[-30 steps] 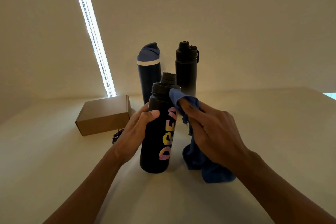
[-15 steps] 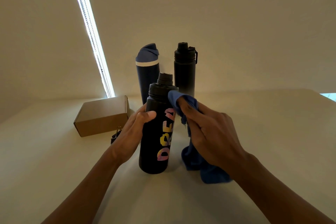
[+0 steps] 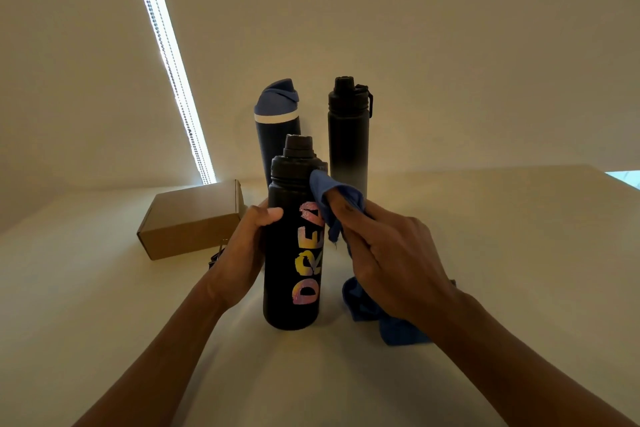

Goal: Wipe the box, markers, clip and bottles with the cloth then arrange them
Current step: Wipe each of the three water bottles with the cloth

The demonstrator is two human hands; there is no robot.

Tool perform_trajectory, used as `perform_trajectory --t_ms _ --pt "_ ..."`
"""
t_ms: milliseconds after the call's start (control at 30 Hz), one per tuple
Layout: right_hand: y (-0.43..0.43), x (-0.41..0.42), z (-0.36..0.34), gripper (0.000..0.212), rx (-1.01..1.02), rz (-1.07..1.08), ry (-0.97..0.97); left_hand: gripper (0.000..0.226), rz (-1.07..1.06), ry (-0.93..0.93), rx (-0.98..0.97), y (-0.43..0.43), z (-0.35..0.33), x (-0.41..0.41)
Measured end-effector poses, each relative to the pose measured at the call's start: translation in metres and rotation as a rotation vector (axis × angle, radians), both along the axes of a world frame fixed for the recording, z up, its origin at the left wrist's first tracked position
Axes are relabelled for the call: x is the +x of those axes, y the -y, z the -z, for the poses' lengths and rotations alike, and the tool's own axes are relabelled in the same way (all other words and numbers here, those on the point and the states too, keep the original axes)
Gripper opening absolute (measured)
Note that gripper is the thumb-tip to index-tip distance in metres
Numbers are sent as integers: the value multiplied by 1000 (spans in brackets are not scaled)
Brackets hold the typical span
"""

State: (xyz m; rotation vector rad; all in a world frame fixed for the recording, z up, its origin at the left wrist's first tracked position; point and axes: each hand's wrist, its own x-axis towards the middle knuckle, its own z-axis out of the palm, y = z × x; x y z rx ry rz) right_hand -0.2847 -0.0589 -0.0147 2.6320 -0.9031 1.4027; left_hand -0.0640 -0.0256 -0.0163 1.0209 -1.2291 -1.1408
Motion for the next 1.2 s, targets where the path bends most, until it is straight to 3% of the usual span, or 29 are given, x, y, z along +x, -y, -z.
perform_trajectory --t_ms 100,200,433,933,1000,1067,1133,1200 --pt "-8 -5 -1 39 -19 21 -45 71 -9 6 -9 -1 -1 -3" --pt "-4 -2 -7 44 -112 84 -24 58 -2 140 -44 -2 -4 -9" --pt "-7 4 1 37 -5 -17 2 66 -11 142 -62 -5 -4 -9" --pt "3 3 4 35 -69 24 2 104 -61 144 -123 -5 -7 -1" --pt "7 10 -5 47 31 0 81 105 -50 135 -130 -6 -8 -4" --pt "10 17 -5 39 -50 -13 130 101 -51 137 -138 -6 -9 -7" --pt "6 14 0 30 -113 7 93 97 -54 134 -137 -5 -9 -7" --pt "-1 5 4 38 -41 41 -29 90 -56 125 -123 -4 -8 -6"
